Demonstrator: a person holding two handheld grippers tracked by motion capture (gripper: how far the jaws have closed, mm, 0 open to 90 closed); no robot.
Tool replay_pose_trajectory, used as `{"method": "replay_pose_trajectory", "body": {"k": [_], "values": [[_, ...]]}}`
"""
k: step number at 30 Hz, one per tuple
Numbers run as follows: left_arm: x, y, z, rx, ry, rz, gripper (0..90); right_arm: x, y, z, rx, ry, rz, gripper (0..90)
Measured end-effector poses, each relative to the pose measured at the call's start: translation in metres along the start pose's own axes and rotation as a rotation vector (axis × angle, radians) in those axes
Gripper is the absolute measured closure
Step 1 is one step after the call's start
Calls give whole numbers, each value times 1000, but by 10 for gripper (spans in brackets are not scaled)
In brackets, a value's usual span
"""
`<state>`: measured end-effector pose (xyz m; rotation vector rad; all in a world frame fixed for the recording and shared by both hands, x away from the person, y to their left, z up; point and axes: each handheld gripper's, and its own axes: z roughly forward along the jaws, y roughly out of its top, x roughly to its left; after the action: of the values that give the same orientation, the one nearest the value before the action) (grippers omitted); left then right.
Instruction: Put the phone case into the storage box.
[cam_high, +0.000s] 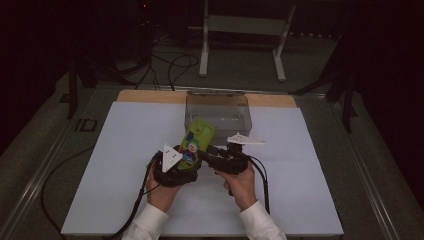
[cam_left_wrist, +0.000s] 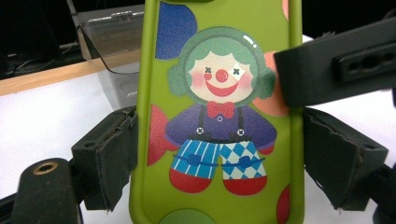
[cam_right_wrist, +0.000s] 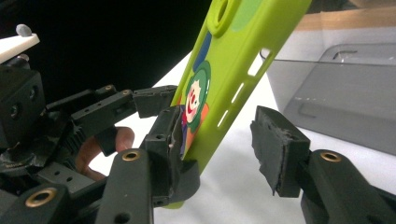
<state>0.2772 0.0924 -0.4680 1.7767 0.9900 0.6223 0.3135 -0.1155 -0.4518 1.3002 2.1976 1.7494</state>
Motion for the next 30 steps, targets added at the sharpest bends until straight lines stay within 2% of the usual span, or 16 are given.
{"method": "replay_pose_trajectory", "body": {"k": [4, 9, 14, 21, 30], "values": [[-2, -2, 0, -15, 5, -23, 160, 1, -1, 4, -14, 14, 37, 647], [-4, -3, 0, -34, 8, -59, 159, 1, -1, 6, -37, 24, 84, 717], [-3, -6, 1, -38, 2, -111, 159, 1, -2, 8, -32, 26, 108, 737], [-4, -8, 2, -41, 19, -133, 159, -1, -2, 12, -20, 37, 138, 738], [-4, -9, 3, -37, 19, -157, 159, 0, -3, 16, -20, 34, 144, 767]]}}
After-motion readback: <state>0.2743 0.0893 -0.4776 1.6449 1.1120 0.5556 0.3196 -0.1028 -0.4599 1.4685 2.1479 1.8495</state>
